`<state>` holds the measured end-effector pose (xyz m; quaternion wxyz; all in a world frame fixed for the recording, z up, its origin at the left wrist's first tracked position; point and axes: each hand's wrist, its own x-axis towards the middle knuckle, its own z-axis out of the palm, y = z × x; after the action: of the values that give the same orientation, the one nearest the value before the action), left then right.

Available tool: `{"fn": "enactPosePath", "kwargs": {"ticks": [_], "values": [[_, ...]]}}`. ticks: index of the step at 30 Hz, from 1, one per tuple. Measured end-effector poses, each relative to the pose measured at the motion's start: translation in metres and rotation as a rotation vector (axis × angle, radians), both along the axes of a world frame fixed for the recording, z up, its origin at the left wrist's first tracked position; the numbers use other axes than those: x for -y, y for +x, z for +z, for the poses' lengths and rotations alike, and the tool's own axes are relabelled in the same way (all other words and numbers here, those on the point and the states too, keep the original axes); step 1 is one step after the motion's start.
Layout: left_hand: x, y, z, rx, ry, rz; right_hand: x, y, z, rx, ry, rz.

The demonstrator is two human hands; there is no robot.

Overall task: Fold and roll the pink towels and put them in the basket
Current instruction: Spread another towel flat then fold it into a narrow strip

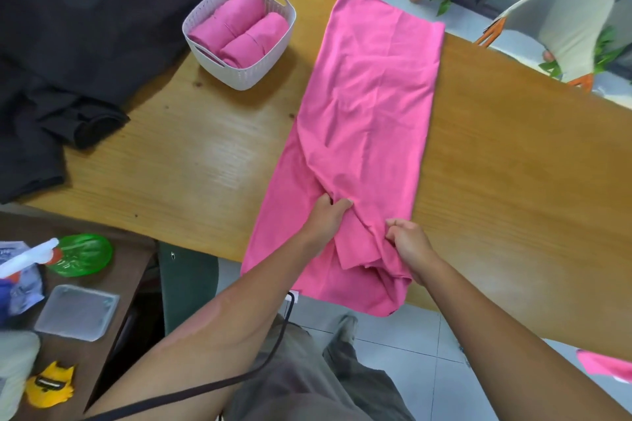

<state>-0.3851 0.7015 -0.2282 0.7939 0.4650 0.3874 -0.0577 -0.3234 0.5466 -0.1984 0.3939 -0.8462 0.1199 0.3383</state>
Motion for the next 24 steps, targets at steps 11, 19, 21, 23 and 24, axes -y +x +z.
{"fn": "enactPosePath", "kwargs": {"ticks": [11, 19, 21, 23, 24], "values": [[-0.048, -0.072, 0.003, -0.191, 0.415, -0.331, -0.005, -0.024, -0.018, 0.245, -0.163, 0.566], [-0.073, -0.132, -0.008, -0.331, 0.781, -0.417, 0.011, -0.064, -0.04, 0.355, -0.488, 0.888], [-0.071, -0.138, -0.009, -0.389, 0.81, -0.38, 0.012, -0.07, -0.043, 0.343, -0.518, 0.912], [-0.067, -0.139, -0.009, -0.439, 0.844, -0.366, 0.009, -0.074, -0.045, 0.353, -0.529, 0.909], [-0.065, -0.14, -0.009, -0.461, 0.872, -0.382, 0.008, -0.076, -0.044, 0.356, -0.532, 0.907]]}}
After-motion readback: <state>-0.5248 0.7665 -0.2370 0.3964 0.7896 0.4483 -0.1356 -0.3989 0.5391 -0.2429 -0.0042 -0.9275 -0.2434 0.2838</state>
